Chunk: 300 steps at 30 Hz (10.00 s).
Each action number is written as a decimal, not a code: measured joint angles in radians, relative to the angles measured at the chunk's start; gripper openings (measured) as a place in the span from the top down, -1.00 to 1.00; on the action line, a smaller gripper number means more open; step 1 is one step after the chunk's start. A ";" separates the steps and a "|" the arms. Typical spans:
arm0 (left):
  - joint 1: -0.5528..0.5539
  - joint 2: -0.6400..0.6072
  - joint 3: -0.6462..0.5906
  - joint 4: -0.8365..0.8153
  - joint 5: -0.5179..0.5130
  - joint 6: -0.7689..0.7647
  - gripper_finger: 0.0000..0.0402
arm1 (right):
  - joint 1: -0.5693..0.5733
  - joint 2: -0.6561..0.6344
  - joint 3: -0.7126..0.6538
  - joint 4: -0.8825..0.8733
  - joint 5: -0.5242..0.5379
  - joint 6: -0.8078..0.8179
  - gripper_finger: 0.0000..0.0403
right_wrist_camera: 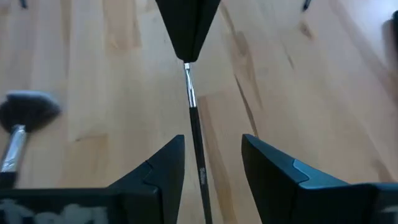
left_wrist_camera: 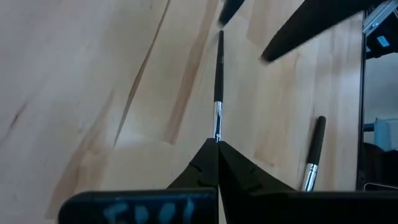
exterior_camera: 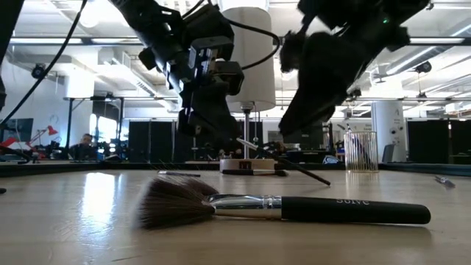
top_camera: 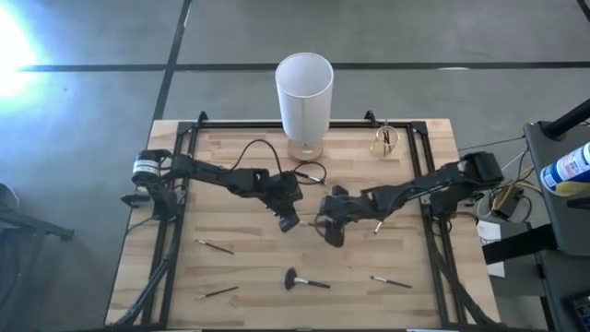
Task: Pick & Place Makeup Brushes
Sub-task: Put the eyeshadow brush into the makeup brush holder
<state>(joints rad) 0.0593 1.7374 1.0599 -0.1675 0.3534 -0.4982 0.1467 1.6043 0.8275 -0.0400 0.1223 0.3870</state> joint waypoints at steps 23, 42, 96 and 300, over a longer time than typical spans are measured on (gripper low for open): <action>0.000 -0.001 0.000 0.018 -0.007 0.025 1.00 | 0.000 0.204 0.149 0.028 -0.018 0.010 0.84; 0.005 -0.332 -0.490 0.878 -0.082 0.131 0.76 | -0.157 -0.354 -0.250 0.125 0.200 -0.093 0.93; 0.044 -0.398 -0.756 1.266 -0.240 0.182 0.76 | -1.022 -0.490 -0.421 0.269 0.190 -0.245 0.41; -0.542 -0.216 -0.298 -0.614 -0.295 -0.186 0.97 | -0.282 -0.778 -0.506 0.292 0.457 -0.267 0.96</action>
<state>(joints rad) -0.4825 1.5215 0.7616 -0.7818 0.0582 -0.6846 -0.1349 0.8261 0.3214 0.2520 0.5797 0.1196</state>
